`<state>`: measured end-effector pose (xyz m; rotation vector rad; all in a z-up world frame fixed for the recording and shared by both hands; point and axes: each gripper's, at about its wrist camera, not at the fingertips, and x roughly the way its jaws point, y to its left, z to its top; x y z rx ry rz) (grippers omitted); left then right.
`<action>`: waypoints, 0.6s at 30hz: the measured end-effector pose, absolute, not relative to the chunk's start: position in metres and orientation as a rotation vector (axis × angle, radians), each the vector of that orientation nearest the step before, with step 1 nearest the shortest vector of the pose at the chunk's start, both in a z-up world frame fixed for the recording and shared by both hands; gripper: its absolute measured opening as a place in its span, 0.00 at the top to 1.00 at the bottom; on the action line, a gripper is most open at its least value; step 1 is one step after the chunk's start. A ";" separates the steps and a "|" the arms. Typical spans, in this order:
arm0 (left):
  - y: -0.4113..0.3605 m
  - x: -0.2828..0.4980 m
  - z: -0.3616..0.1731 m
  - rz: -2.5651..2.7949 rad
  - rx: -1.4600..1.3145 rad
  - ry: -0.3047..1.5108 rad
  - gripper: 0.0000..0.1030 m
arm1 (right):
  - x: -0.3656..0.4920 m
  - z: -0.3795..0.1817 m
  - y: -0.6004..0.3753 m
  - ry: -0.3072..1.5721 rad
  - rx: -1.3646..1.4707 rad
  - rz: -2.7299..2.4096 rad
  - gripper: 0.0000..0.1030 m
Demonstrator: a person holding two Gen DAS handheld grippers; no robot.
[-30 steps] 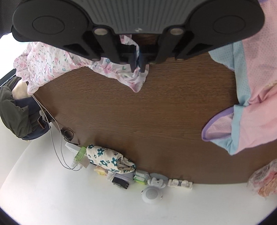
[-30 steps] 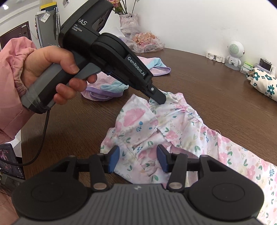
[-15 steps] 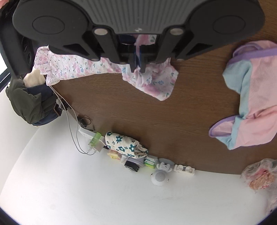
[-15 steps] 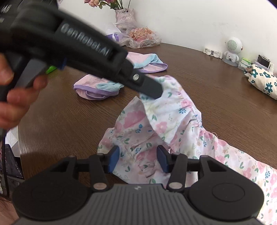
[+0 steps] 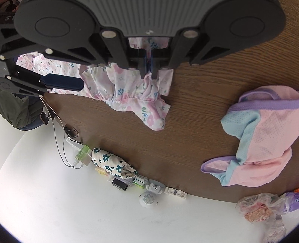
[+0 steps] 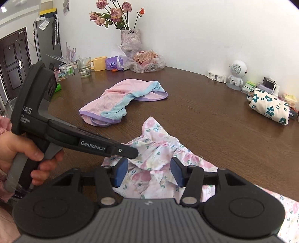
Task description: Fold clothes
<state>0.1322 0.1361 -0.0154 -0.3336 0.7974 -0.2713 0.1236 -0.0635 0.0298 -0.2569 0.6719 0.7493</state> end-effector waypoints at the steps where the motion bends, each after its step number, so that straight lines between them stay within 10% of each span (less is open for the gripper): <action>1: 0.136 0.132 -0.016 -0.269 -0.333 0.794 0.97 | 0.129 0.027 -0.060 0.677 -0.276 0.745 0.58; 6: 0.136 0.128 -0.016 -0.257 -0.351 0.774 0.95 | 0.149 0.003 -0.046 0.742 -0.330 0.728 0.84; 11: 0.140 0.112 -0.009 -0.193 -0.344 0.727 0.35 | 0.155 -0.009 -0.055 0.768 -0.267 0.731 0.84; 18: 0.138 0.114 -0.012 -0.150 -0.345 0.710 0.30 | 0.156 -0.011 -0.062 0.765 -0.212 0.737 0.84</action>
